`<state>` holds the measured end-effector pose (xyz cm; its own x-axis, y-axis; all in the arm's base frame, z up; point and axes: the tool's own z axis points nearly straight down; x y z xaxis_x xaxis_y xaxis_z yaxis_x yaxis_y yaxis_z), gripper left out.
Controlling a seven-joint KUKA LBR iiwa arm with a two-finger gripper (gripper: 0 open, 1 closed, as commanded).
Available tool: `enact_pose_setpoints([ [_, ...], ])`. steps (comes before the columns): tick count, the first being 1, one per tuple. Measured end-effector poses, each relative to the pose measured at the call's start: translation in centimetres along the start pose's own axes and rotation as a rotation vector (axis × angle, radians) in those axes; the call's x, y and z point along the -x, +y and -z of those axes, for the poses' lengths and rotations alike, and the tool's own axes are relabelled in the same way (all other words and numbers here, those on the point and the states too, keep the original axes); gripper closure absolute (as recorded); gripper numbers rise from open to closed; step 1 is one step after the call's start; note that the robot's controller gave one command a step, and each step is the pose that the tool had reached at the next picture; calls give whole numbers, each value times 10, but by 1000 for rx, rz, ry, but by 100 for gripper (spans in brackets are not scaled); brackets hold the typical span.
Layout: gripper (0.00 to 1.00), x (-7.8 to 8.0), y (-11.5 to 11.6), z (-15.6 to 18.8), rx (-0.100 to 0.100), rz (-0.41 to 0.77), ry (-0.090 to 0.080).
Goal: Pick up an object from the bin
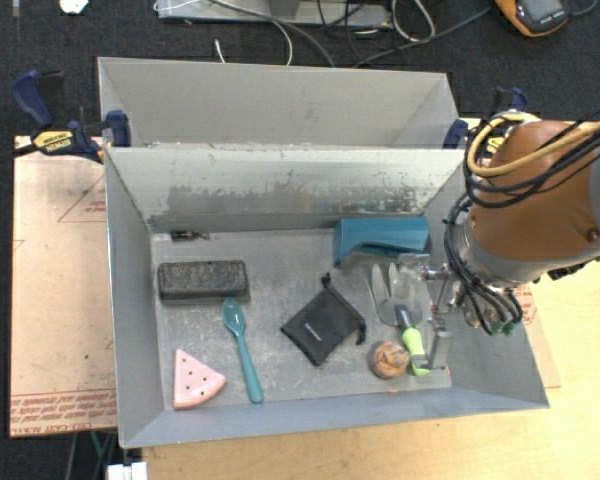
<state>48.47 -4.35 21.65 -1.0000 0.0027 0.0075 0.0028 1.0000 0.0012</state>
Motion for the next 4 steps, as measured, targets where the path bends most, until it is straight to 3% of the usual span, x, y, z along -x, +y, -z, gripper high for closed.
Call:
enact_pose_setpoints([
  [1, 0, 2, 0, 4, -1, 2, -8],
  [2, 0, 9, 20, -70, -1, 47, -13],
  [3, 0, 23, 25, -133, -2, 57, -18],
  [4, 0, 56, 26, -143, -1, 112, -17],
])
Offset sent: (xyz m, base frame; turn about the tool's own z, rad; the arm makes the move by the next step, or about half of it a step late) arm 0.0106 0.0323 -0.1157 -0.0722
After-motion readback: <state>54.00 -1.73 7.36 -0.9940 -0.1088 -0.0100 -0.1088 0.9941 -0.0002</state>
